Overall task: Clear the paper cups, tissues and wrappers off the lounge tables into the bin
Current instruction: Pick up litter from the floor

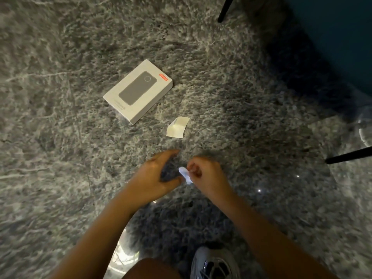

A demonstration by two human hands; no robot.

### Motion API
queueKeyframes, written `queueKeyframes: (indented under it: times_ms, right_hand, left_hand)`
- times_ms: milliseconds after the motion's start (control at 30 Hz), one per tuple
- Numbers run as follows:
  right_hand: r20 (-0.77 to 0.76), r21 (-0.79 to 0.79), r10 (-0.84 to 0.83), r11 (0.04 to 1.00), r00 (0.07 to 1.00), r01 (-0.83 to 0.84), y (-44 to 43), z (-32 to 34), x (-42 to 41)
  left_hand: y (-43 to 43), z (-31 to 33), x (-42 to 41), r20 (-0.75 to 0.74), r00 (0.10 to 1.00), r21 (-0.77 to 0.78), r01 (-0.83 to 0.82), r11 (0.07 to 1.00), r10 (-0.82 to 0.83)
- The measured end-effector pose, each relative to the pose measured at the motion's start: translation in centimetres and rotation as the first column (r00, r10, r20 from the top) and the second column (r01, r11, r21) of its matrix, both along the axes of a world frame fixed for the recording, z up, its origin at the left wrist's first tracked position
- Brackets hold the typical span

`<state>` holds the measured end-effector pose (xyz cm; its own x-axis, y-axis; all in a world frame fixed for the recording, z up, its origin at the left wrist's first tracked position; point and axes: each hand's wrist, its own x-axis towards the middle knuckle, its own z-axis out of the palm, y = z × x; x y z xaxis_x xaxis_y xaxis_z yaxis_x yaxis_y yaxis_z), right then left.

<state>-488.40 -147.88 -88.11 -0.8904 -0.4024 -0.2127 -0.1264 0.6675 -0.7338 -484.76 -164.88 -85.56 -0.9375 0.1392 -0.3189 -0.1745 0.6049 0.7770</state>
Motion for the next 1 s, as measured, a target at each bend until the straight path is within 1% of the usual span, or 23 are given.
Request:
queueKeyframes:
  times_ms: [67,100,133,200,300,400,467,533,733,867,933,1000]
  right_hand:
    - [0.052,-0.161,-0.114,0.980,0.992,0.121,-1.0,1.3,-0.7]
    - [0.095,-0.215,-0.127,0.966,0.987,0.145,-1.6,1.8,-1.1]
    - [0.132,-0.257,-0.116,0.955,0.984,0.147,-2.1,2.2,-1.5]
    - [0.138,-0.280,-0.052,0.956,0.989,0.089,-2.9,2.5,-2.3]
    - [0.000,-0.173,-0.031,0.984,1.000,0.031,-3.2,2.0,-3.6]
    - [-0.172,0.071,-0.033,0.996,0.985,0.046,-3.6,0.5,-5.9]
    - [-0.187,0.238,0.035,0.971,0.982,0.010,-4.0,-0.6,-7.5]
    - [-0.159,0.325,0.099,0.945,0.982,-0.043,-4.7,-1.5,-8.9]
    - [-0.163,0.407,0.124,0.912,0.979,-0.048,-6.3,-2.8,-11.0]
    - [-0.109,0.479,0.157,0.874,0.982,-0.086,-6.6,-2.6,-11.7]
    - [-0.079,0.517,0.138,0.853,0.987,-0.078,-6.6,-2.3,-11.7]
    - [-0.084,0.491,0.096,0.870,0.992,-0.043,-6.4,-2.0,-11.3]
  left_hand:
    - [0.2,0.5,-0.3,-0.004,0.999,0.043,0.036,0.998,-0.036]
    - [0.3,0.6,-0.4,-0.026,0.999,0.049,0.041,0.998,-0.040]
    - [0.4,0.7,-0.6,-0.058,0.998,0.036,0.028,0.999,-0.026]
    - [0.2,0.7,-1.0,-0.117,0.992,-0.024,-0.046,0.999,0.043]
    - [-1.1,0.7,-1.6,-0.126,0.983,-0.125,-0.147,0.981,0.131]
    - [-2.4,0.9,-1.8,-0.137,0.977,-0.154,-0.184,0.971,0.164]
    - [-3.1,1.1,-1.7,-0.125,0.976,-0.169,-0.199,0.965,0.179]
    - [-3.9,1.2,-1.5,-0.111,0.971,-0.165,-0.229,0.959,0.213]
    - [-5.1,0.9,-1.0,-0.105,0.966,-0.192,-0.251,0.949,0.235]
    - [-5.5,0.7,-1.0,-0.095,0.956,-0.210,-0.292,0.933,0.278]
    - [-5.5,0.7,-1.0,-0.100,0.950,-0.211,-0.312,0.926,0.297]
    - [-5.5,0.6,-1.1,-0.112,0.943,-0.209,-0.331,0.920,0.314]
